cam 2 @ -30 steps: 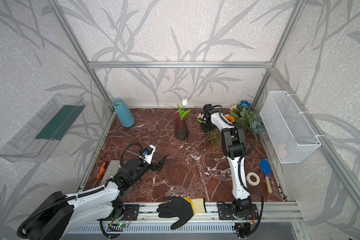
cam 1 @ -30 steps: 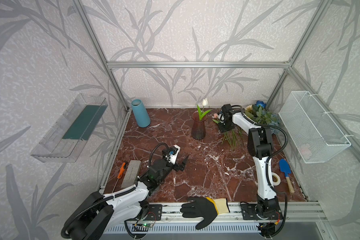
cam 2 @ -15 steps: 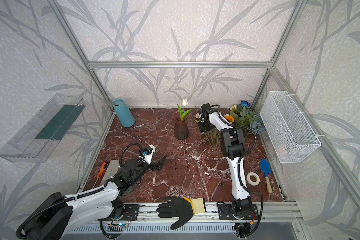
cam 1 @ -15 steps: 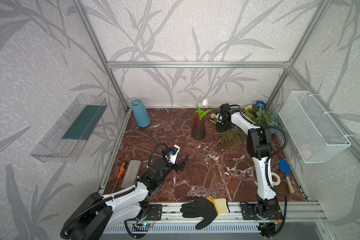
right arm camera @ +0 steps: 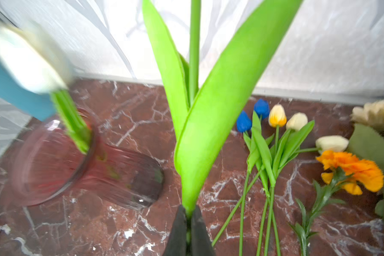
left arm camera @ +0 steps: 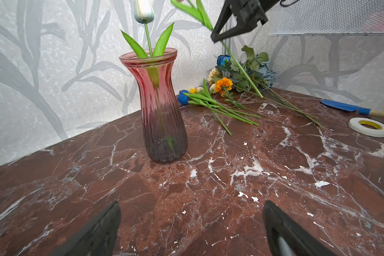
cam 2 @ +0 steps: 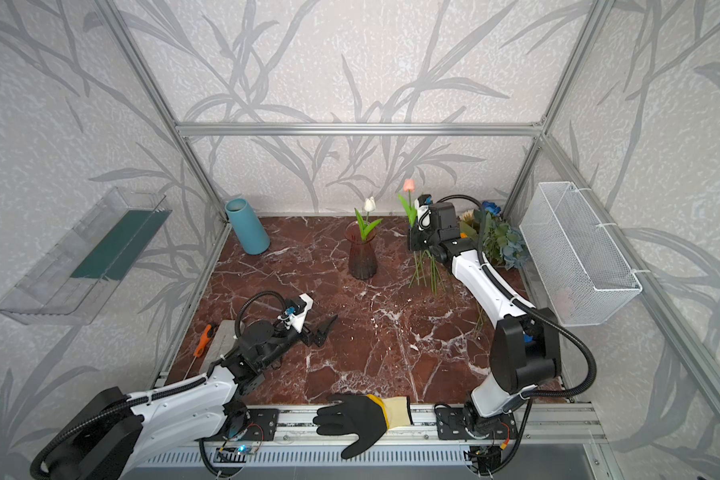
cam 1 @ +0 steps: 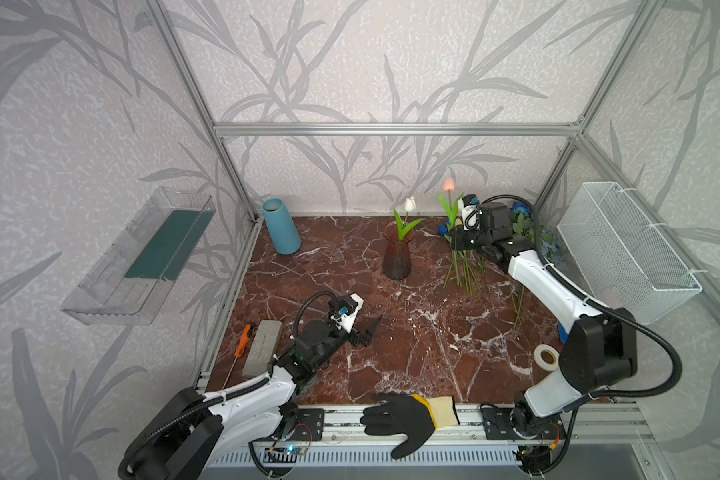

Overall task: Arrange the flowers into the vase
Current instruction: 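Lift the pink tulip upright with the right gripper above the vase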

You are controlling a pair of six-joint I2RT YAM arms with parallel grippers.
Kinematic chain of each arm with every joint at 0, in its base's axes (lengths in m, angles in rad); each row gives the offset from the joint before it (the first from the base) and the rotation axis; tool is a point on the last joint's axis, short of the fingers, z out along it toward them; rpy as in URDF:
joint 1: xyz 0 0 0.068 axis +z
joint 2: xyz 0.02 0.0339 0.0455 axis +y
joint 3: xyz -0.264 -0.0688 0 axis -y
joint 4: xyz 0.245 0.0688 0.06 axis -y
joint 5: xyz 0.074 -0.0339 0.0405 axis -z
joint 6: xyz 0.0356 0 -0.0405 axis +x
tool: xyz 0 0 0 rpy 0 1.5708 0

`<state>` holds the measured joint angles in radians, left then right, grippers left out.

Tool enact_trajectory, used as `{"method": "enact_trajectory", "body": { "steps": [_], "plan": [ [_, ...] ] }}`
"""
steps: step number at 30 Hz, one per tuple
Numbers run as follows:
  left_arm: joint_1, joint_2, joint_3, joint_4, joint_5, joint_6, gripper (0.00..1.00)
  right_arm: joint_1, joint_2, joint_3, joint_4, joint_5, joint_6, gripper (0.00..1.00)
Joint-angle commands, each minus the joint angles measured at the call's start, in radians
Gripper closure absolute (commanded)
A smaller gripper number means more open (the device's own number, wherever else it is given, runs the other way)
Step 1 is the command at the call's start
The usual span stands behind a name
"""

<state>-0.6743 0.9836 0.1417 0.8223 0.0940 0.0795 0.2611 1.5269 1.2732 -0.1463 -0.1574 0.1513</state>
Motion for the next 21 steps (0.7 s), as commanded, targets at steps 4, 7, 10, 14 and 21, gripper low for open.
{"method": "enact_trajectory", "body": {
  "steps": [4, 7, 10, 14, 21],
  "plan": [
    [-0.007, -0.059, -0.018, 0.025, 0.016, 0.020, 0.01, 0.082, -0.211, -0.117, 0.376, -0.008, -0.020, 1.00],
    [-0.008, -0.072, -0.020, 0.018, 0.007, 0.014, 0.01, 0.152, -0.255, -0.097, 0.408, -0.027, -0.071, 1.00],
    [-0.007, -0.069, -0.022, 0.022, -0.003, 0.016, 0.01, 0.216, -0.278, -0.068, 0.444, -0.048, -0.095, 1.00],
    [-0.008, -0.073, -0.019, 0.015, -0.010, 0.015, 0.01, 0.264, -0.260, -0.017, 0.496, -0.114, -0.068, 1.00],
    [-0.008, -0.066, -0.016, 0.013, -0.005, 0.013, 0.01, 0.300, -0.103, 0.080, 0.633, -0.121, -0.083, 1.00]
  ]
}}
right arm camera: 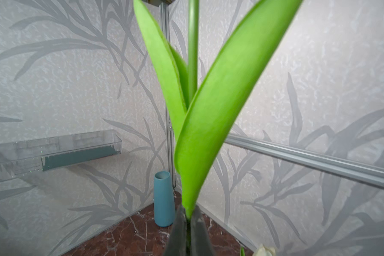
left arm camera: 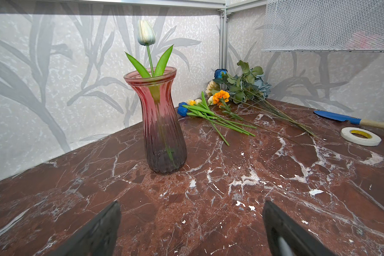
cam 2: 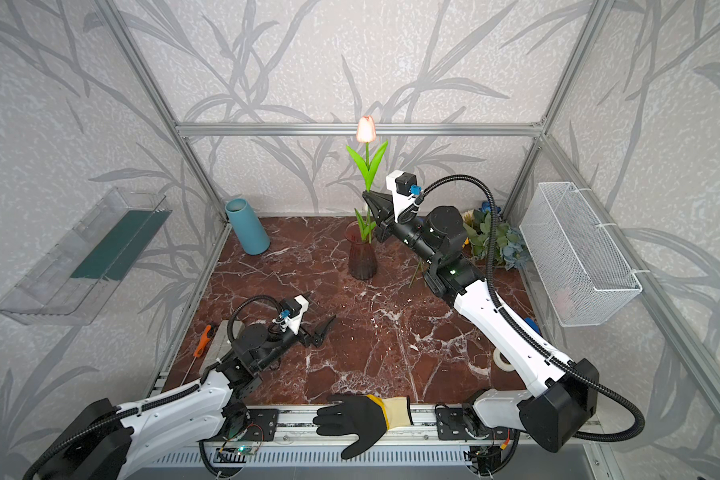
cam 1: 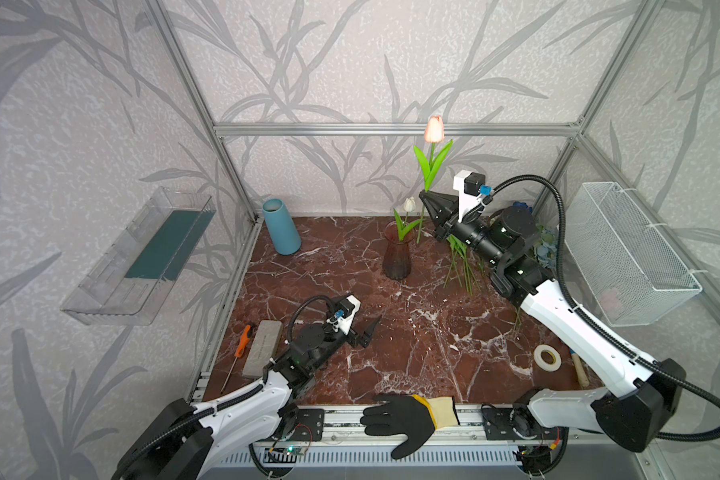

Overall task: Arrange the flowers into the vase
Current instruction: 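Lift the pink tulip upright with the right gripper above the vase, then lower the pink tulip into the vase and release it from the right gripper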

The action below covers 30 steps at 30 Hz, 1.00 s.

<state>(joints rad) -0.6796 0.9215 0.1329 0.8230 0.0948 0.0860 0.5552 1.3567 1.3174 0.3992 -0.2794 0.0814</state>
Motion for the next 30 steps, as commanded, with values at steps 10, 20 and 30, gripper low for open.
{"method": "enact_trajectory", "body": {
  "steps": [10, 20, 30],
  "plan": [
    [-0.004, 0.000, -0.003, -0.001, -0.015, 0.015, 0.01, 0.008, 0.307, 0.135, 0.158, 0.181, -0.023, 1.00],
    [-0.004, -0.026, -0.011, -0.011, -0.032, 0.017, 0.01, 0.008, 0.414, 0.085, 0.204, 0.214, -0.056, 1.00],
    [-0.005, -0.021, -0.007, -0.018, -0.034, 0.012, 0.01, 0.009, 0.456, 0.029, 0.222, 0.221, -0.068, 1.00]
  ]
}}
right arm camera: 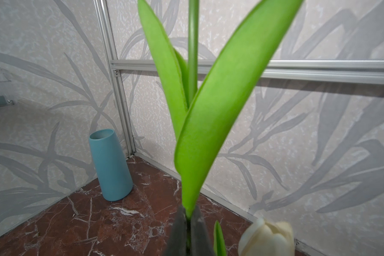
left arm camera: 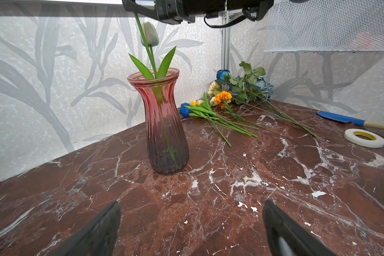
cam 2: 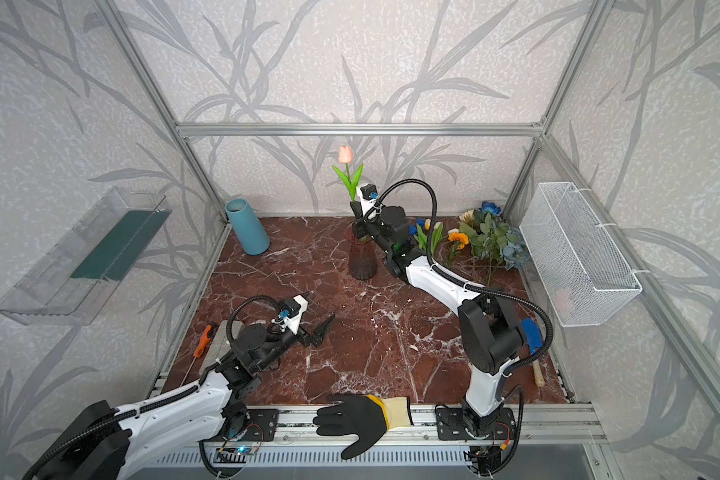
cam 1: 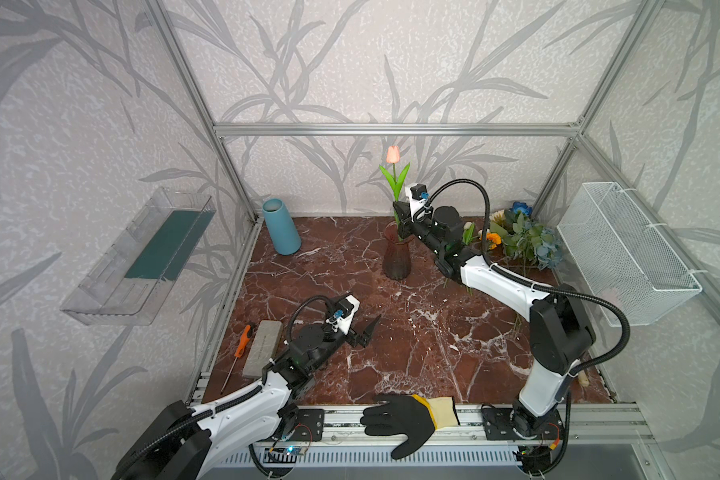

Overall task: Arrange the flowers into the vase
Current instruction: 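Lower the pink tulip into the vase and release it from the right gripper, then return the right gripper to the tulip pile over the blue tulips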

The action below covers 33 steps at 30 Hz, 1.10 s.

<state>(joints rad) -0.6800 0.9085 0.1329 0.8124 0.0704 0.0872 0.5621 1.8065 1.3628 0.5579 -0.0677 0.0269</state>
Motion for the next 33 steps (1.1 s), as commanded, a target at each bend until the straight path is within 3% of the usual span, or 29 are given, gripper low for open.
{"method": "enact_trajectory", "body": {
  "steps": [1, 4, 8, 12, 15, 21, 24, 28, 33],
  "plan": [
    [-0.004, -0.007, -0.006, -0.007, -0.011, 0.011, 0.01, 0.001, 0.009, -0.024, 0.070, -0.004, -0.015, 0.99],
    [-0.005, -0.004, -0.004, -0.010, -0.012, 0.012, 0.01, 0.003, 0.020, -0.039, 0.061, -0.050, -0.039, 0.94],
    [-0.004, -0.003, 0.004, -0.026, -0.008, 0.013, 0.01, 0.004, 0.024, -0.066, 0.048, -0.025, -0.045, 0.88],
    [-0.006, 0.000, 0.004, -0.025, -0.015, 0.011, 0.01, 0.004, 0.011, -0.091, 0.038, -0.015, -0.059, 0.70],
    [-0.006, 0.002, 0.003, -0.024, -0.014, 0.011, 0.01, 0.004, -0.008, -0.095, 0.015, -0.009, -0.074, 0.64],
    [-0.005, 0.010, 0.008, -0.022, -0.003, 0.009, 0.01, 0.006, -0.094, -0.153, 0.015, -0.003, -0.080, 0.58],
    [-0.006, 0.006, 0.007, -0.022, -0.006, 0.008, 0.01, 0.007, -0.208, -0.210, 0.019, 0.002, -0.075, 0.55],
    [-0.006, -0.003, 0.005, -0.024, -0.003, 0.005, 0.01, -0.002, -0.332, -0.293, 0.007, 0.089, -0.069, 0.49],
    [-0.006, -0.013, 0.000, -0.025, -0.014, 0.006, 0.01, -0.131, -0.332, -0.291, -0.206, 0.136, 0.068, 0.47]
  ]
}}
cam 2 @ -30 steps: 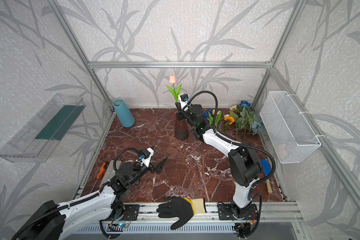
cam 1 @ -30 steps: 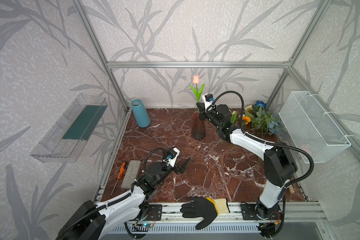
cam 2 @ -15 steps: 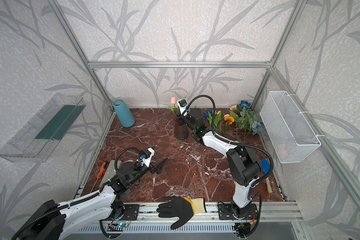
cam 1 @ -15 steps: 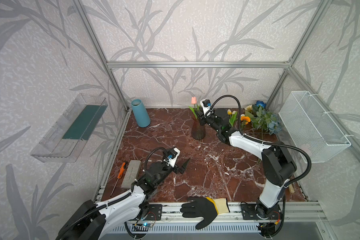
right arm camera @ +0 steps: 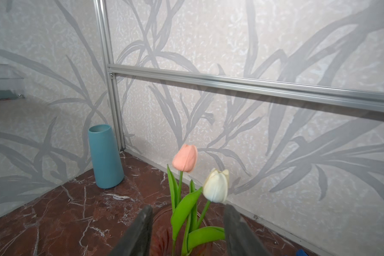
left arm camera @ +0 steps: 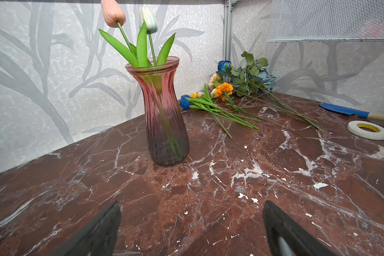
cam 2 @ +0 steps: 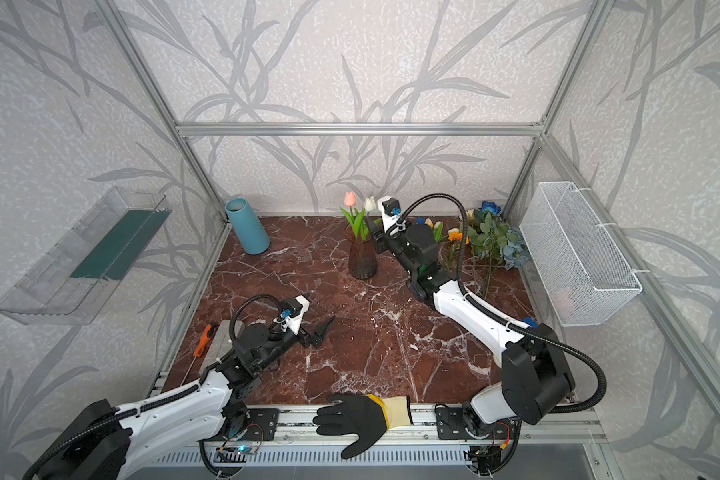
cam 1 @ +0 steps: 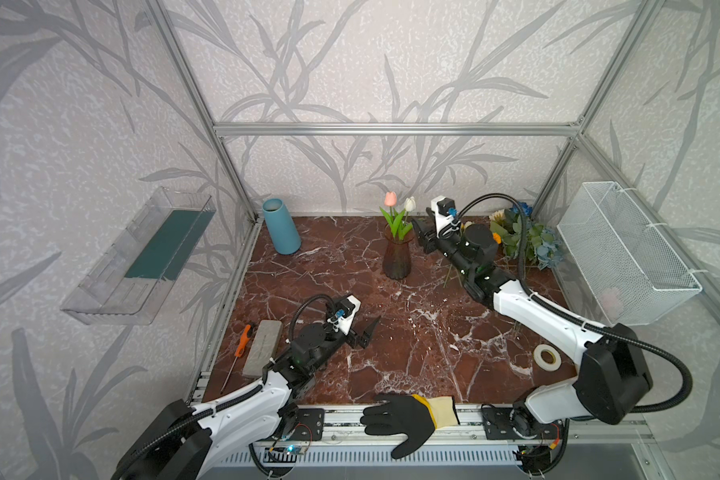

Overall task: Arrange the flowers into the vase
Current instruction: 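Return the right gripper to the tulip pile over the blue tulips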

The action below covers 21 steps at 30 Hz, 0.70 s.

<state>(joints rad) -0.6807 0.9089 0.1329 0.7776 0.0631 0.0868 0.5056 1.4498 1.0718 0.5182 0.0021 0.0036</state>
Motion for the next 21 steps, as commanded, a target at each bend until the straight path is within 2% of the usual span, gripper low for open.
{"method": "enact_trajectory", "body": {
  "steps": [1, 5, 8, 14, 18, 21],
  "plan": [
    [-0.006, -0.010, 0.000, 0.011, -0.010, 0.007, 0.01, -0.113, 0.034, 0.008, -0.228, 0.057, 0.136, 0.47],
    [-0.007, 0.003, 0.005, 0.012, -0.002, 0.005, 0.01, -0.242, 0.108, 0.044, -0.410, 0.009, 0.230, 0.46],
    [-0.008, 0.007, 0.007, 0.014, 0.003, 0.001, 0.01, -0.308, 0.205, 0.129, -0.567, -0.004, 0.261, 0.51],
    [-0.009, 0.036, 0.010, 0.025, -0.013, 0.016, 0.01, -0.322, 0.427, 0.308, -0.784, 0.042, 0.203, 0.57],
    [-0.010, 0.030, 0.012, 0.022, 0.002, 0.007, 0.01, -0.322, 0.537, 0.430, -0.899, -0.025, 0.169, 0.63],
    [-0.011, 0.050, 0.015, 0.031, -0.016, 0.016, 0.01, -0.320, 0.601, 0.503, -0.947, -0.035, 0.166, 0.63]
  ]
}}
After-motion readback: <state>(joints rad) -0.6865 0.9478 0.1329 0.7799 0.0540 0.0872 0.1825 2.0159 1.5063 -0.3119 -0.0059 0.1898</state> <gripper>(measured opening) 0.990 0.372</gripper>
